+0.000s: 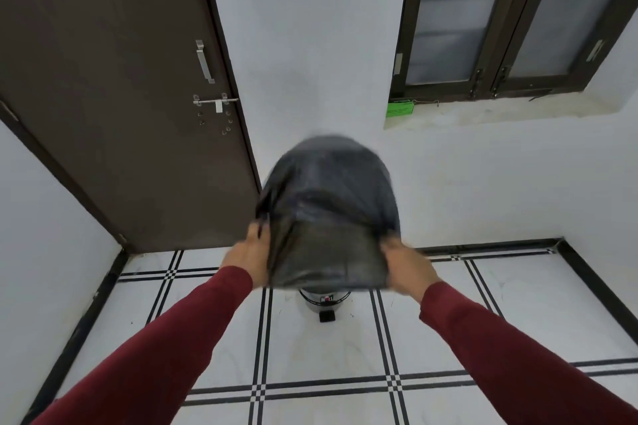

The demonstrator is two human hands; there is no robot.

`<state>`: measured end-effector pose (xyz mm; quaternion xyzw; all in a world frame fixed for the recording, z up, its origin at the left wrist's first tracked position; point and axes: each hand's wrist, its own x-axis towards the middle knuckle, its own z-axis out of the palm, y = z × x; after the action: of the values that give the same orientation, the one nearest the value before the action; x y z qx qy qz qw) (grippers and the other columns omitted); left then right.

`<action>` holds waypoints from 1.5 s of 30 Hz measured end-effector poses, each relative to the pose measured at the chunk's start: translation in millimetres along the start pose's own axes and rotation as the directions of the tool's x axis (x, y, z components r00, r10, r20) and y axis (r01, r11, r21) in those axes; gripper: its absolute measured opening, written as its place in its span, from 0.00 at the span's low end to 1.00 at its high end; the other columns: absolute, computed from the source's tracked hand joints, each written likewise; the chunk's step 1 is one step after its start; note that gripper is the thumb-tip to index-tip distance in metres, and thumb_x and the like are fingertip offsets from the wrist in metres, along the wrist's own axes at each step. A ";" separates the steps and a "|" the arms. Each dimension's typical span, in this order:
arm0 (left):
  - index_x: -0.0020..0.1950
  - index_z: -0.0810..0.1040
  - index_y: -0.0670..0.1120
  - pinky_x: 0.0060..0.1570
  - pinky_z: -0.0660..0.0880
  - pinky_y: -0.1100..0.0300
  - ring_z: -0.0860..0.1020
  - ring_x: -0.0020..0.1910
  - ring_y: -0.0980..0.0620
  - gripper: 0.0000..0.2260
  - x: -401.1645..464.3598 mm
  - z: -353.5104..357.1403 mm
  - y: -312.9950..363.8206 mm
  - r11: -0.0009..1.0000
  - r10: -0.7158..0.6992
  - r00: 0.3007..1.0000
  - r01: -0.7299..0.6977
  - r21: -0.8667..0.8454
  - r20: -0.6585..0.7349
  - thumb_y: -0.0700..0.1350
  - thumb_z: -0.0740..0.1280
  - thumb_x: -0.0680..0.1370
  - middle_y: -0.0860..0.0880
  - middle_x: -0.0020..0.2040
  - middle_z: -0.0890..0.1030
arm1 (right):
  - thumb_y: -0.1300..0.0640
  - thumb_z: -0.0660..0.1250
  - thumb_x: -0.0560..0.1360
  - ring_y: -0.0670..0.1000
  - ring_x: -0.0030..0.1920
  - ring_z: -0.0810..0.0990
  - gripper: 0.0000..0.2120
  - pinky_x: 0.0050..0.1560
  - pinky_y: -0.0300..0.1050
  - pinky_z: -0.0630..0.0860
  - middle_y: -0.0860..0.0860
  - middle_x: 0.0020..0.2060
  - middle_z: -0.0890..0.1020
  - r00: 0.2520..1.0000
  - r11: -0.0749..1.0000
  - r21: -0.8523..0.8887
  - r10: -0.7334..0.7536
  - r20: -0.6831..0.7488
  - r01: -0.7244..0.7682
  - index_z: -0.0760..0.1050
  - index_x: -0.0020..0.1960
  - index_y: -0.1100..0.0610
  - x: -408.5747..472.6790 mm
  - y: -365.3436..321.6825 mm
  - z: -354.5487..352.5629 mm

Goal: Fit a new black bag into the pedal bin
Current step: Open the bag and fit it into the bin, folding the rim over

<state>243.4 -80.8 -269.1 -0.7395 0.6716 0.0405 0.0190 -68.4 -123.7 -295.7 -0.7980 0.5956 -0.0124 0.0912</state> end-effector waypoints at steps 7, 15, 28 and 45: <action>0.84 0.44 0.43 0.64 0.76 0.51 0.76 0.66 0.38 0.48 1.8 18.1 6.1 1.000 -0.024 0.936 0.023 0.008 0.351 0.43 0.72 0.72 0.43 0.80 0.53 | 0.62 0.65 0.70 0.60 0.57 0.83 0.17 0.53 0.46 0.80 0.59 0.57 0.84 0.918 0.983 0.049 0.147 0.369 -0.177 0.81 0.57 0.60 9.4 -6.5 0.2; 0.84 0.39 0.43 0.64 0.77 0.48 0.78 0.63 0.33 0.54 15.4 -7.4 15.4 0.956 -0.140 0.977 0.175 -0.234 0.159 0.46 0.75 0.71 0.40 0.80 0.49 | 0.51 0.80 0.68 0.50 0.49 0.78 0.16 0.51 0.38 0.70 0.49 0.48 0.80 0.928 0.774 0.577 0.365 -0.070 -0.260 0.82 0.53 0.54 18.3 12.1 -15.5; 0.83 0.39 0.46 0.52 0.81 0.46 0.83 0.47 0.34 0.58 1.6 13.2 19.3 0.938 -0.158 0.984 0.123 -0.324 -0.084 0.46 0.80 0.69 0.42 0.82 0.45 | 0.57 0.77 0.69 0.63 0.48 0.83 0.41 0.47 0.56 0.82 0.58 0.58 0.75 0.965 0.929 0.340 0.208 -0.161 -0.144 0.59 0.75 0.57 27.6 16.5 1.4; 0.83 0.36 0.53 0.48 0.80 0.51 0.81 0.42 0.42 0.55 81.1 78.8 -42.1 0.938 -0.002 0.997 0.031 -0.344 0.082 0.41 0.74 0.70 0.50 0.82 0.41 | 0.58 0.71 0.76 0.56 0.50 0.82 0.06 0.48 0.44 0.74 0.56 0.46 0.85 0.899 0.635 0.645 0.374 0.226 -0.426 0.81 0.50 0.60 121.3 -15.6 46.2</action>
<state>290.3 -150.7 -355.6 -0.7348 0.6466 0.1872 -0.0835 -12.5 -229.0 -349.4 -0.5562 0.7069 -0.1804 0.3979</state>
